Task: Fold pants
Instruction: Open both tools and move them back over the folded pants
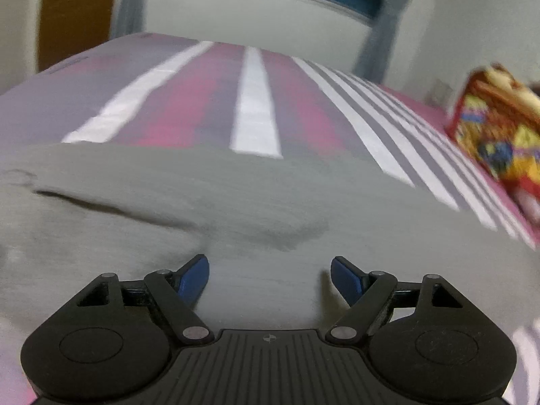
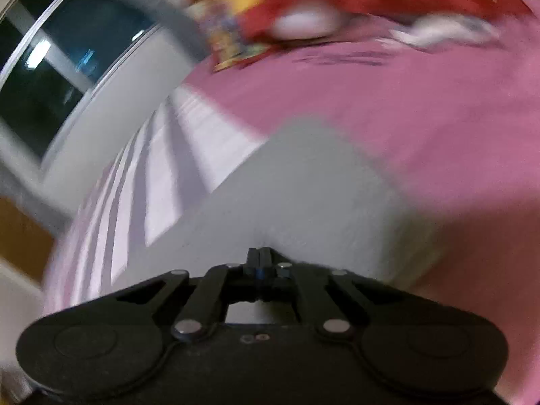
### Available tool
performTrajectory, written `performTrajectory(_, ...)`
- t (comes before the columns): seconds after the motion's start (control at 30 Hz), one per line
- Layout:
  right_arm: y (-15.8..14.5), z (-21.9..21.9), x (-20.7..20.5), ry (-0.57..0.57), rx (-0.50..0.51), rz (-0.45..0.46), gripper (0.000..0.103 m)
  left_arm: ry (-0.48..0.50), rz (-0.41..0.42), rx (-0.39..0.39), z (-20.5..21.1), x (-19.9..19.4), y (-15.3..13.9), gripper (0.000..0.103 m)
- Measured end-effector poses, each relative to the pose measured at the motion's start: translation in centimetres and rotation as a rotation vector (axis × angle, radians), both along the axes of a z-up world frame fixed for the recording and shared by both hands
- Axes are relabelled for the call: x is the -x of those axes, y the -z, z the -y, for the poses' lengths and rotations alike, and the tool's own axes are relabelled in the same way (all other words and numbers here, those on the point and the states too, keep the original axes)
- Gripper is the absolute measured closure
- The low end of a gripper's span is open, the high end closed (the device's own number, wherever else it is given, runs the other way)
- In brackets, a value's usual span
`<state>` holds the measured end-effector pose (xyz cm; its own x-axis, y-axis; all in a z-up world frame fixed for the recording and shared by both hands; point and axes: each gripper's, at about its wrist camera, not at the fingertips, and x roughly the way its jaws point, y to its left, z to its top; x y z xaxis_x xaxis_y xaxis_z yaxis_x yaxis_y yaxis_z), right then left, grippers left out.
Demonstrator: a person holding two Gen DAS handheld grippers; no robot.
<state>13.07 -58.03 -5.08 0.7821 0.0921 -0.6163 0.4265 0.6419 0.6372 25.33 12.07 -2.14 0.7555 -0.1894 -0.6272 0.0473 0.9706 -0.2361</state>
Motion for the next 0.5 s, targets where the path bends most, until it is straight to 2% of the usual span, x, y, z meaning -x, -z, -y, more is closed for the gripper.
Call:
performTrajectory(0.07,-1.8,-1.2,-0.2,-0.021,0.062,0.023,0.078,-0.016,0.037,0.011,-0.1,-0.4,-1.1,0.023)
performTrajectory(0.1,-2.6,-2.5,-0.6,-0.055,0.081,0.056,0.07,-0.007,0.045,0.015,-0.1,-0.6,-1.3,0.023)
performTrajectory(0.2,-3.7,-7.0,-3.3,-0.207,0.072,0.123,0.07,0.058,0.047,0.012,1.6,-2.5,-1.9,0.023)
performTrajectory(0.27,-3.9,-11.6,-6.1,-0.319,0.054,0.14,0.07,0.095,0.015,-0.03,3.5,-4.3,-1.6,0.023)
performTrajectory(0.33,-3.9,-16.4,-8.7,-0.443,0.052,0.141,0.07,0.075,-0.063,-0.098,4.9,-6.2,-0.4,0.023)
performTrajectory(0.4,-3.1,-21.1,-11.2,-0.55,0.04,0.097,0.072,0.051,-0.101,-0.113,5.2,-7.4,0.8,0.021)
performTrajectory(0.43,-2.1,-23.3,-12.6,-0.571,0.066,0.036,0.073,0.042,-0.106,-0.118,5.3,-7.8,0.9,0.021)
performTrajectory(0.5,-1.4,-25.0,-13.9,-0.509,0.122,-0.007,0.076,0.04,-0.113,-0.1,5.3,-8.0,0.0,0.021)
